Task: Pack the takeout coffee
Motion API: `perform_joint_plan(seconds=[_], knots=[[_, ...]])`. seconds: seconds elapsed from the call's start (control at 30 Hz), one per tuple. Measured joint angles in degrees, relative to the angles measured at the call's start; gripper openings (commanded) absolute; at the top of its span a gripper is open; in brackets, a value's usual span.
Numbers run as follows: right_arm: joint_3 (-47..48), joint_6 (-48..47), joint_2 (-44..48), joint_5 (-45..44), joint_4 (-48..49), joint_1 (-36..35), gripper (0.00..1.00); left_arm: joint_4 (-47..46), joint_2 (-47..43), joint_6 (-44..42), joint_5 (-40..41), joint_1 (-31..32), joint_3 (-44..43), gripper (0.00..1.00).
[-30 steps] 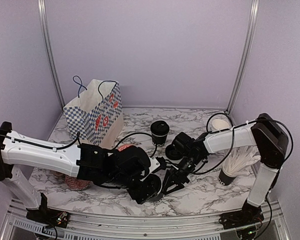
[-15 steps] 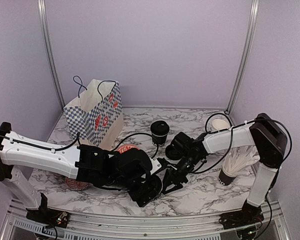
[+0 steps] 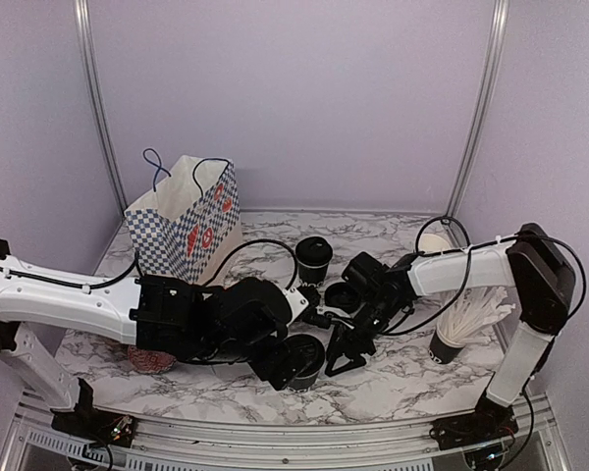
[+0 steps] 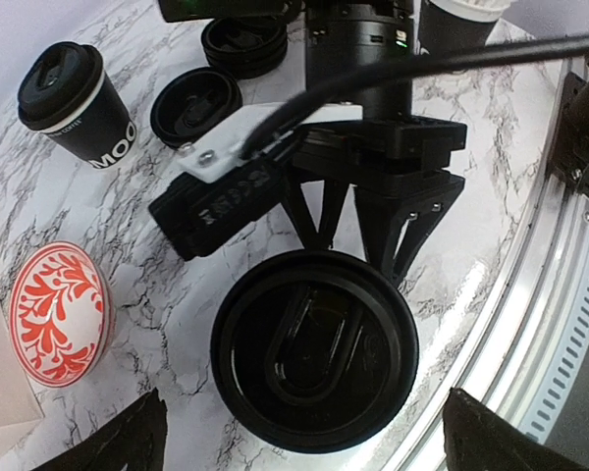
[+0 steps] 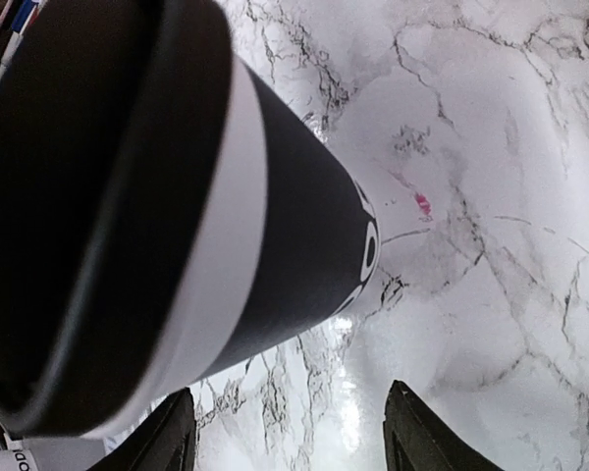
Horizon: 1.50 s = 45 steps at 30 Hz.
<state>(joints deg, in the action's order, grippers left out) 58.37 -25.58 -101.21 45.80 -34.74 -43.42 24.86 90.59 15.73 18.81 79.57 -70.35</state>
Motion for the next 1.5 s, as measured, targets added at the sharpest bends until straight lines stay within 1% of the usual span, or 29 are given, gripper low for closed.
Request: perform_joint_plan(seconds=[0.1,0.17,0.27,0.37,0.4,0.47,0.53,0.73,0.93,1.2,1.5], knots=[[0.0,-0.6,2.6,-1.6,-2.7,0.1,0.63,0.4,-2.6,4.4,1.7,-0.8,0.0,0.95],[0.0,-1.0,4.7,-2.1,-4.7,0.3,0.62,0.5,-4.3,8.5,1.6,-2.2,0.0,0.89],[0.0,-1.2,7.2,-1.7,-7.2,1.1,0.54,-0.5,-6.5,14.3,0.3,-5.6,0.5,0.81],[0.8,-0.9,7.6,0.7,-9.8,2.6,0.51,-1.9,-7.6,18.8,-1.7,-8.2,2.6,0.76],[1.2,-1.0,7.4,1.9,-10.5,3.0,0.48,-2.4,-7.6,20.3,-2.7,-8.8,3.5,0.75],[2.1,-1.2,6.8,4.4,-11.9,3.6,0.45,-2.7,-7.3,22.3,-4.1,-9.0,4.7,0.74],[3.2,-1.6,5.6,7.3,-13.6,3.8,0.44,-3.2,-7.1,24.1,-6.0,-9.1,5.8,0.74],[6.1,-3.2,1.9,14.4,-18.2,3.8,0.44,-5.0,-6.4,27.0,-10.0,-9.1,6.9,0.73],[8.6,-3.1,0.2,17.5,-19.6,3.8,0.44,-6.2,-4.2,28.2,-12.2,-9.1,7.2,0.72],[9.8,-2.3,-3.1,18.9,-19.8,3.8,0.33,-7.2,-1.7,28.5,-14.1,-9.1,7.3,0.64],[10.5,-2.1,-4.7,20.8,-20.5,3.8,0.27,-8.6,0.3,29.1,-17.0,-9.1,7.3,0.57]])
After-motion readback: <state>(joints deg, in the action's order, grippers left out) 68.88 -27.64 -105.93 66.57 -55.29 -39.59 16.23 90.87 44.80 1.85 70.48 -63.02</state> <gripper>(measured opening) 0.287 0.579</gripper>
